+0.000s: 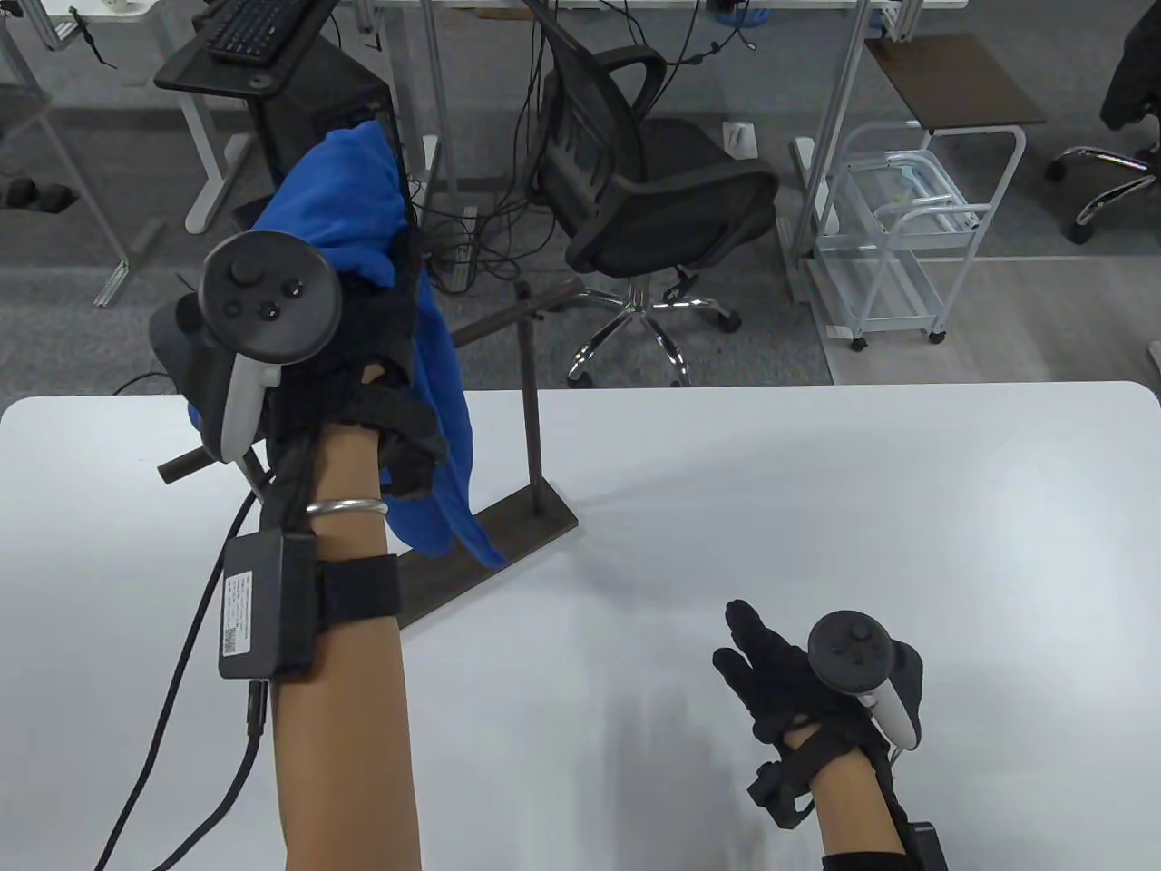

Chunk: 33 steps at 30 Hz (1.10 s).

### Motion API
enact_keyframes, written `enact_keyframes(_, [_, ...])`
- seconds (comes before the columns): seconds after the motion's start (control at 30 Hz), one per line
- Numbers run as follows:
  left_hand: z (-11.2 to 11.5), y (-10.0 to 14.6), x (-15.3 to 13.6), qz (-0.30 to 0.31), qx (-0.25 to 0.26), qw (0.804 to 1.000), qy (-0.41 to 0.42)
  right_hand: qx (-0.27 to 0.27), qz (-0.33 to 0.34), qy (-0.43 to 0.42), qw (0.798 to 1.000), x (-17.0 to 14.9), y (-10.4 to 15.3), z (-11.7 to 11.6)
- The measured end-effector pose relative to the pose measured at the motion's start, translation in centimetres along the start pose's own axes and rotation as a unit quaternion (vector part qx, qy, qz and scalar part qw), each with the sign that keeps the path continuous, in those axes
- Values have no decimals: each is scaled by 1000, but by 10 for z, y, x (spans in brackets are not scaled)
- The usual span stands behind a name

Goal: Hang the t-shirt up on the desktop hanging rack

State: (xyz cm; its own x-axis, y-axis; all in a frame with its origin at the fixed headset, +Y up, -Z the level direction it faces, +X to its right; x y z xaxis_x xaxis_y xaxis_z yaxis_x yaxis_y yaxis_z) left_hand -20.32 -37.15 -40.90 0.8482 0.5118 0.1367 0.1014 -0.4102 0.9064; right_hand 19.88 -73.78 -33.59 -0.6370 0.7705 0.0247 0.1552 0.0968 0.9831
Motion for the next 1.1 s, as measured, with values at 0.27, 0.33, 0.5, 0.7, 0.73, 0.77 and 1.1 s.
enact_keyframes(0.27, [49, -23, -29, -84, 23, 951, -297, 15, -24, 9, 1000, -10, -3, 0])
enact_keyframes(0.33, [57, -26, -39, -126, -9, 945, -302, 19, -27, 16, 999, -9, -2, -2])
enact_keyframes(0.5, [59, -29, -65, -215, -93, 951, -199, 29, -31, 28, 999, -6, -1, -6])
enact_keyframes(0.7, [47, -24, -75, -245, -137, 941, -189, 39, -33, 31, 998, -5, -2, -7])
enact_keyframes(0.73, [42, -23, -72, -232, -122, 945, -198, 37, -31, 30, 998, -4, -2, -7])
enact_keyframes(0.77, [38, -22, -69, -222, -112, 947, -203, 36, -30, 30, 998, -4, -2, -7])
enact_keyframes(1.1, [3, 15, -15, -42, 12, 985, -166, 34, -25, 33, 999, -3, -2, -9])
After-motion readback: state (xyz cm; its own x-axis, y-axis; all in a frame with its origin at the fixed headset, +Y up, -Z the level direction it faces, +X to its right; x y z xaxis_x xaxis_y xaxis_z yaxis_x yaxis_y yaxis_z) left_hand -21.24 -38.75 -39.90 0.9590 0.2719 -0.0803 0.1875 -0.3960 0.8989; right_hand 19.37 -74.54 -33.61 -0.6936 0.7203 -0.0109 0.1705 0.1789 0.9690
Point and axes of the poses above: the tracker on the back of each hand, its own x axis roughly to the thumb side, its own y axis roughly from the fingertips to the wrist, z = x × y, the point moved 3 cm from there along -y, roughly from the wrist to the fingertips
